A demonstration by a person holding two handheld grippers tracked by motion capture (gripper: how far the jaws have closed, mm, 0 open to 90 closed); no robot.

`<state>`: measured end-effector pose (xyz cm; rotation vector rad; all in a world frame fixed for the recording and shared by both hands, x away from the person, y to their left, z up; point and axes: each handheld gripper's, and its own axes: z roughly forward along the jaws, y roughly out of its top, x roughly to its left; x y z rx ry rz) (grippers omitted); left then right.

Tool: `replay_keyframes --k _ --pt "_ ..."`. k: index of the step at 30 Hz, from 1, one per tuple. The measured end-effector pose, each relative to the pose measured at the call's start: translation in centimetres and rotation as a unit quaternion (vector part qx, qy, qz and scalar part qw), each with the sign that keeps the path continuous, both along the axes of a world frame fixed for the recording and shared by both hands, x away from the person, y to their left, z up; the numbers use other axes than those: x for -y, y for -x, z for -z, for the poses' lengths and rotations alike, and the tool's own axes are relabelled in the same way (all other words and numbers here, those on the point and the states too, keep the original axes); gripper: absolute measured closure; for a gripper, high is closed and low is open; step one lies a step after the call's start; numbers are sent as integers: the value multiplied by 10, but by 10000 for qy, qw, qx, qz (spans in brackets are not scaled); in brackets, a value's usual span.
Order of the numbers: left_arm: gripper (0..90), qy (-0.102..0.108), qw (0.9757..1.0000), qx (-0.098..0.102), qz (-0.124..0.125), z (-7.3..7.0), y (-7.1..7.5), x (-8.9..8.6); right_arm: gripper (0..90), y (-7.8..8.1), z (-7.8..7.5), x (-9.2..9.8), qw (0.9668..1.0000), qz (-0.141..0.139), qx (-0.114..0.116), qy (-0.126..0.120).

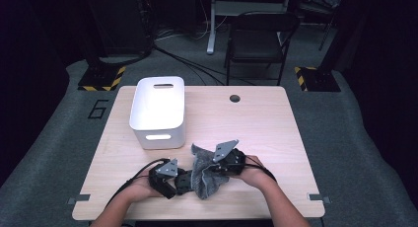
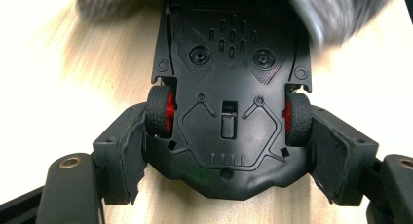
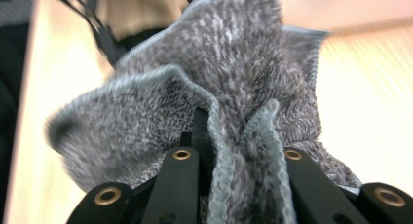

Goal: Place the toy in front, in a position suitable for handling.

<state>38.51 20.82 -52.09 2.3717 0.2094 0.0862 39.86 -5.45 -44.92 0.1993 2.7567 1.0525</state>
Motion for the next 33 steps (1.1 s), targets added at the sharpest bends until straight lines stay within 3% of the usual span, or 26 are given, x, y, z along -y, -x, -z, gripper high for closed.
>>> replay_keyframes --k 1,2,4,7,8,12,16,19,21,25,26,30,33 --pt "243 0 10000 -19 -6 0 0 0 785 4 0 -7 10000 -60 45 -56" --pt "244 -10 10000 8 -8 0 0 0 784 13 5 -26 9993 -371 45 -54" --pt "243 1 10000 9 -8 0 0 0 783 17 7 -32 9988 -479 55 8" --pt "243 -40 10000 17 -4 -1 0 0 784 24 21 -46 9969 -723 66 300" --pt "244 -14 10000 -4 -9 0 0 0 786 23 22 -40 9971 -716 -41 264" --pt "244 -16 10000 -5 -20 0 1 0 787 21 18 -24 9971 -677 -47 339" --pt "244 -33 10000 -2 -8 -1 0 0 790 19 10 9 9987 -365 -36 352" --pt "244 -34 10000 -13 0 -1 1 0 789 17 9 15 9986 -220 58 471" --pt "244 -20 10000 2 -12 0 1 0 788 14 7 16 9996 -116 0 271" --pt "244 -11 10000 -11 -2 0 0 0 785 10 2 -14 9997 -201 147 -21" --pt "244 -11 10000 -11 -2 0 0 0 785 10 2 -14 9997 -201 147 -21" --pt "244 -9 10000 -13 6 0 0 0 783 4 9 -48 9992 -394 96 -3" --pt "244 -43 10000 -13 14 -1 0 -1 781 -1 16 -63 9985 -536 -2 101"
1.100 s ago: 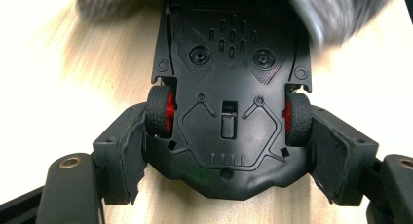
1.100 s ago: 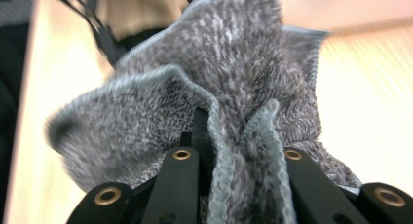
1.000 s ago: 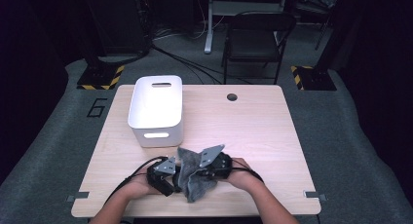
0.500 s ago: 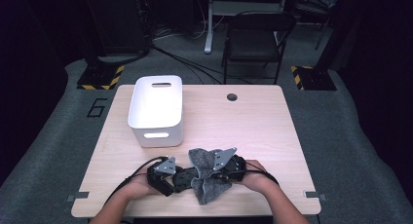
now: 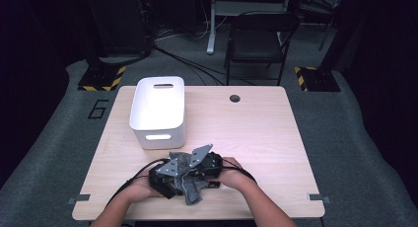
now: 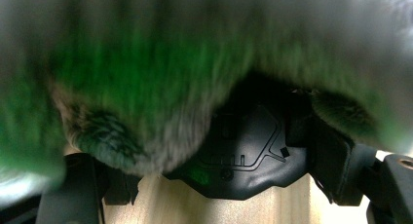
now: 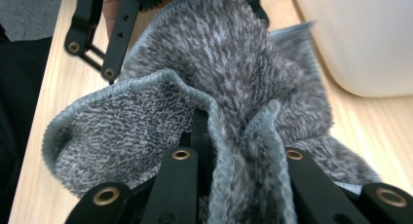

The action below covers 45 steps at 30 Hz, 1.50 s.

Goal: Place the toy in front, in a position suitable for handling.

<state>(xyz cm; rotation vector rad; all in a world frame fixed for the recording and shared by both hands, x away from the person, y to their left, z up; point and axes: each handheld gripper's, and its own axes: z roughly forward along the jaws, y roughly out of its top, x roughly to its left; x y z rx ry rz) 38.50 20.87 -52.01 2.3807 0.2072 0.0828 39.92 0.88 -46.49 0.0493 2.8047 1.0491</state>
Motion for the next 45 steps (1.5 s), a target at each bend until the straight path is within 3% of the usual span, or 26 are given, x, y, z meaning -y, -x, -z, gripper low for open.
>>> replay_keyframes --k 1,5,9,14,20,22,24,26,31,41,45 --pt "244 2 10000 -19 2 0 0 0 783 -1 6 -1 9998 -11 31 213" --pt "244 -6 10000 -15 -1 0 0 0 786 -1 8 9 9997 1 8 233" --pt "244 -4 10000 -8 -2 0 0 0 789 -2 1 41 9994 248 37 246" --pt "244 4 10000 -24 -1 0 0 0 790 -1 -5 59 9984 389 129 381" --pt "244 9 10000 0 6 0 0 0 790 4 -4 76 9979 566 91 304" --pt "244 10 10000 -3 7 0 0 0 790 5 -8 83 9979 628 37 126" --pt "244 11 10000 -3 4 0 0 0 790 5 -18 94 9971 742 86 -138" --pt "244 10 10000 0 8 0 0 0 790 6 -22 96 9967 790 118 -164" --pt "243 34 10000 -11 18 1 0 0 789 3 -47 112 9935 1000 385 -390" --pt "243 70 10000 24 -6 1 0 0 786 -3 -63 115 9916 1096 562 -406" --pt "243 78 10000 22 -9 1 1 0 786 -7 -70 122 9892 1239 683 -380"
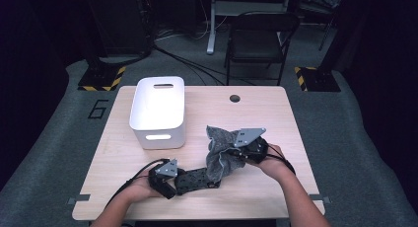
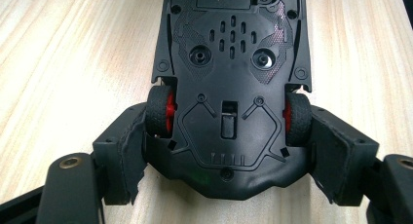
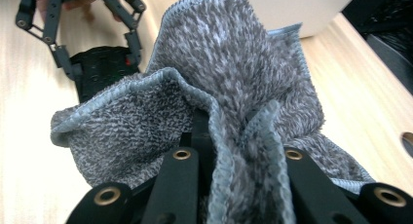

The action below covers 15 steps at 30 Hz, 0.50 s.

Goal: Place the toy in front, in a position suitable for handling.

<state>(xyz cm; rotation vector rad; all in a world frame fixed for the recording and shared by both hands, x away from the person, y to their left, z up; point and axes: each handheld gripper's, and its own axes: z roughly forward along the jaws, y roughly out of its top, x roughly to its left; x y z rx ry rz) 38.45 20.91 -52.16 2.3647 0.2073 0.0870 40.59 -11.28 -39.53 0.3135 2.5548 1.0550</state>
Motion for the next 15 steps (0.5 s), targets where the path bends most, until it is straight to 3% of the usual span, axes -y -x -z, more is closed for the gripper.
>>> replay_keyframes --k 4,7,15 --pt "243 8 10000 -16 -1 0 0 0 785 -3 -6 9 9999 123 50 -30" --pt "243 -6 10000 5 -5 0 0 0 782 -7 -13 24 9992 373 96 -52" --pt "242 20 10000 7 -16 0 0 0 776 -15 -12 48 9961 870 27 -117"
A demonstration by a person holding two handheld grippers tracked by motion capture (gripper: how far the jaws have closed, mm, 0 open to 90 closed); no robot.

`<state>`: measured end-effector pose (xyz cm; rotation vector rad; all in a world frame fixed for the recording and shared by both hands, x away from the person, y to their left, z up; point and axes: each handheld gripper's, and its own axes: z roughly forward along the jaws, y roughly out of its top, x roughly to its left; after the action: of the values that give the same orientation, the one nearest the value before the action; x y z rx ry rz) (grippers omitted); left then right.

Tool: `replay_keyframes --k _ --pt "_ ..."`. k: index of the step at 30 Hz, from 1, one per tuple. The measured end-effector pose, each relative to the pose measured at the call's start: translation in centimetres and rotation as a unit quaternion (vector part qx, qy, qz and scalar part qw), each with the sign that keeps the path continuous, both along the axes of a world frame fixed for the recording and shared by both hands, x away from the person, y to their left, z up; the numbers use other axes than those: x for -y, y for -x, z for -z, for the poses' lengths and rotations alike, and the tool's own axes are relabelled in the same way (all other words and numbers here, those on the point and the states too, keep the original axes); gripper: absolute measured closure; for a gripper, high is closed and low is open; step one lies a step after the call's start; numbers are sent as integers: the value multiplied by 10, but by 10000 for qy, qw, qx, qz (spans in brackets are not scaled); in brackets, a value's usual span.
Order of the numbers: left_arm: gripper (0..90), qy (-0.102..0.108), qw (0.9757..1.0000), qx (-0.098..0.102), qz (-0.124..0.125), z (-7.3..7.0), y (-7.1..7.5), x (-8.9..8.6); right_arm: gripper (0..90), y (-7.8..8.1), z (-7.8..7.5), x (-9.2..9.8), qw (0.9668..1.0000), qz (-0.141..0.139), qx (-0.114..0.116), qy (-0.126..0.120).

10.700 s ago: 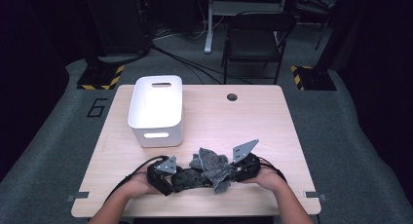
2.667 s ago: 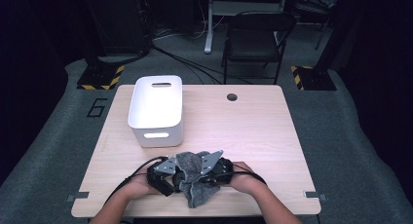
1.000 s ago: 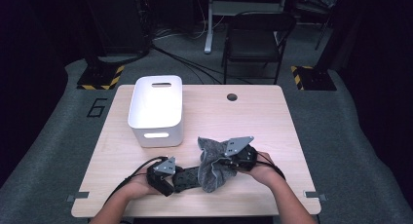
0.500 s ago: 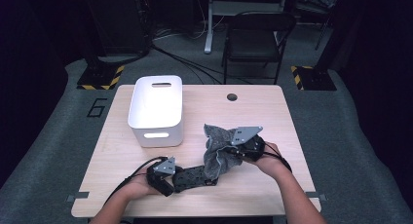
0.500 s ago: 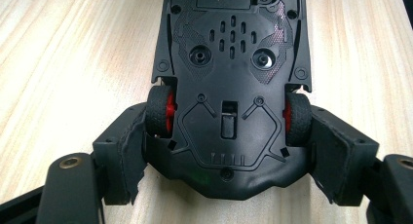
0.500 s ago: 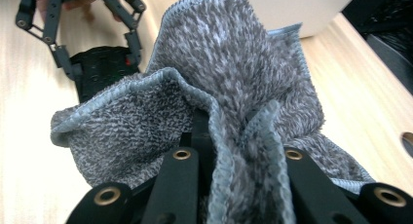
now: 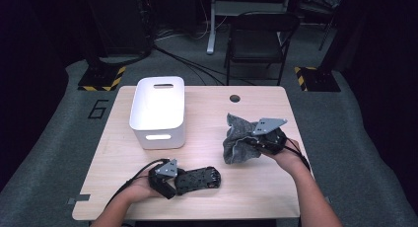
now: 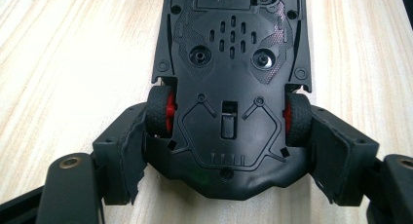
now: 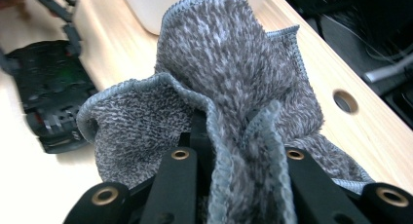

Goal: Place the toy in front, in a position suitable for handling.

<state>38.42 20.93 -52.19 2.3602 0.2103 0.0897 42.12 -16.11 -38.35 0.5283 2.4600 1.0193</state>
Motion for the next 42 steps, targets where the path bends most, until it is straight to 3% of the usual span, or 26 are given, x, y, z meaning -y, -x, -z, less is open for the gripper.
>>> replay_keyframes --k 1,5,10,13,15,18,19,21,24,26,31,32,36,37,38,42 --pt "242 5 10000 6 7 0 0 0 774 -3 4 7 9998 186 -92 -30" --pt "242 22 10000 1 14 0 0 0 773 -8 11 15 9990 414 -180 -69" --pt "242 28 10000 7 -2 0 0 0 773 -21 32 32 9962 800 -325 -105" --pt "242 12 10000 6 -5 0 0 0 772 -27 41 45 9937 1031 -432 -102" --pt "242 1 10000 3 7 0 0 -1 773 -31 47 58 9901 1279 -567 -101" --pt "242 19 10000 -14 -5 0 0 -1 772 -34 51 63 9890 1356 -567 -139" --pt "242 22 10000 -23 -6 0 0 -1 772 -37 56 68 9850 1592 -642 -194" --pt "242 24 10000 -24 -5 0 0 -1 772 -37 57 70 9839 1643 -672 -192" --pt "242 29 10000 -21 -13 0 1 -1 768 -44 70 76 9814 1685 -902 -157" --pt "242 27 10000 -23 -20 1 1 -1 767 -45 74 76 9817 1633 -978 -109" --pt "242 34 10000 -24 -23 1 1 -1 738 -54 94 81 9749 1820 -1279 105" --pt "242 37 10000 -24 -24 1 1 -1 738 -54 94 81 9749 1820 -1279 105" --pt "242 51 10000 -34 -36 1 1 -1 652 -59 106 79 9680 1866 -1647 316" --pt "242 48 10000 -36 -38 1 1 -1 616 -60 107 78 9679 1869 -1642 366" --pt "241 40 10000 -26 -34 1 1 -1 517 -61 107 78 9652 2006 -1649 320" --pt "242 38 10000 -23 -33 1 1 -1 427 -60 104 80 9638 2108 -1616 227"
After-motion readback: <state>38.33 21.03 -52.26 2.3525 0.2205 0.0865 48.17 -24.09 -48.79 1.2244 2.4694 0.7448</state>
